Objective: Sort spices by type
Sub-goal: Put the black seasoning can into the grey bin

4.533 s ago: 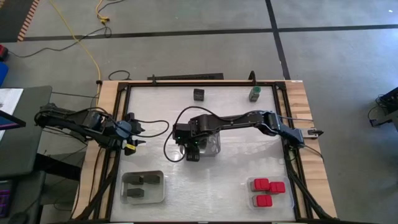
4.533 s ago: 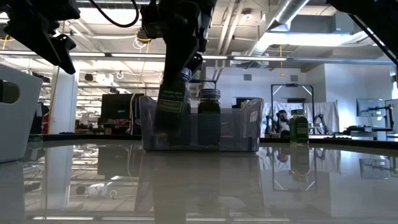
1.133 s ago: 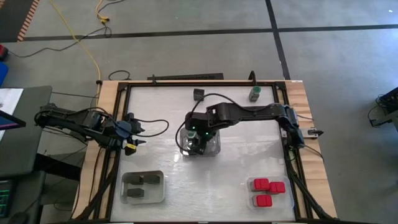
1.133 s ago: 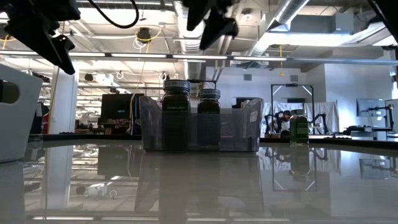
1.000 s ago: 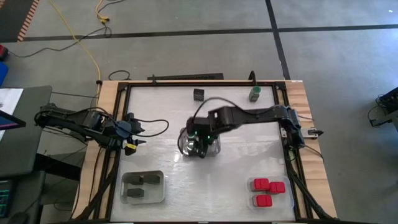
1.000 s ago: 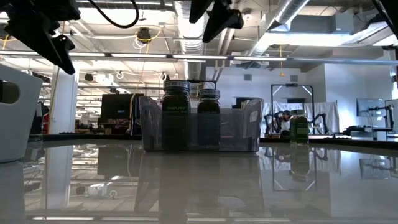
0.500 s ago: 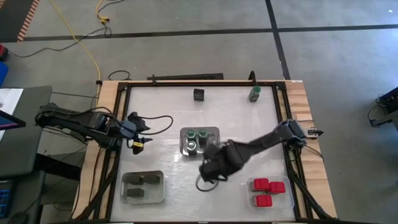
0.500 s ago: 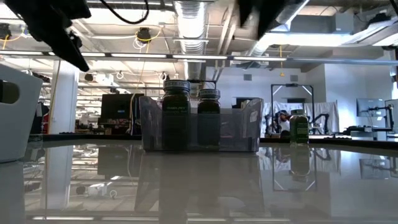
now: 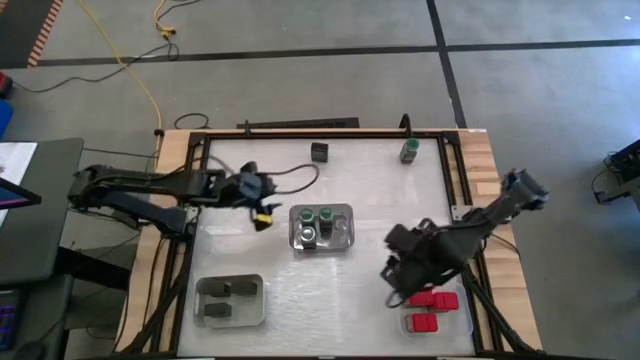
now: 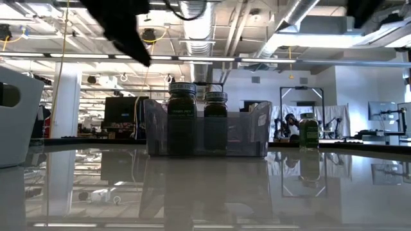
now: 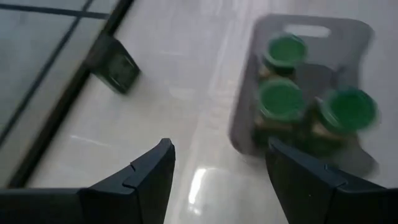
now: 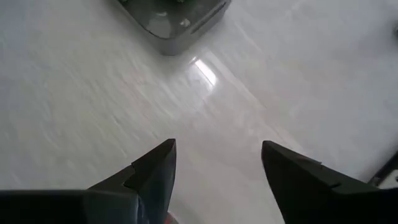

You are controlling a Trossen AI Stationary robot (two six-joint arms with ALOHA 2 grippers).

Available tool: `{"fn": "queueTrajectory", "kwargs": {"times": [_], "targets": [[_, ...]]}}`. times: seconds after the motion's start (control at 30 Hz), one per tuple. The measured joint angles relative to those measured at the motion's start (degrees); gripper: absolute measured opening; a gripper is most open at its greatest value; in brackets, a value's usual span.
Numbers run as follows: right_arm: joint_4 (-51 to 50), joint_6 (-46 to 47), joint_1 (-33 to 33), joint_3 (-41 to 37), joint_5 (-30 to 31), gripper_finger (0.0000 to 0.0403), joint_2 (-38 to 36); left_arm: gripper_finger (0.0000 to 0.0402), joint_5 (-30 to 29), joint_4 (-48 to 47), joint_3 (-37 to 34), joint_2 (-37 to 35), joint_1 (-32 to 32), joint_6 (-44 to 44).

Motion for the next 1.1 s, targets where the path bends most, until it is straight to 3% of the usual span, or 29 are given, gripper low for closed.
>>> {"fn": "queueTrajectory", "kwargs": {"times": [0.27, 0.53, 0.77, 1.1], "targets": [[20.21, 5.45, 2.02, -20.91, 7.05, 0.0264, -12.16, 0.024, 1.71, -1.53, 16.21, 13.64, 9.75, 12.55], [32.97, 6.97, -0.42, -31.55, 13.73, 0.0264, -17.66, 0.024, 18.67, -2.55, 29.28, 26.95, 21.4, 27.93], [36.74, 8.16, -4.25, -33.69, 14.52, 0.0264, -18.99, 0.024, 31.85, -2.92, 36.11, 38.3, 30.09, 38.53], [36.97, 8.26, -8.77, -33.71, 14.52, 0.0264, -18.98, 0.024, 32.32, -9.45, 48.8, 52.67, 35.2, 42.13]]}}
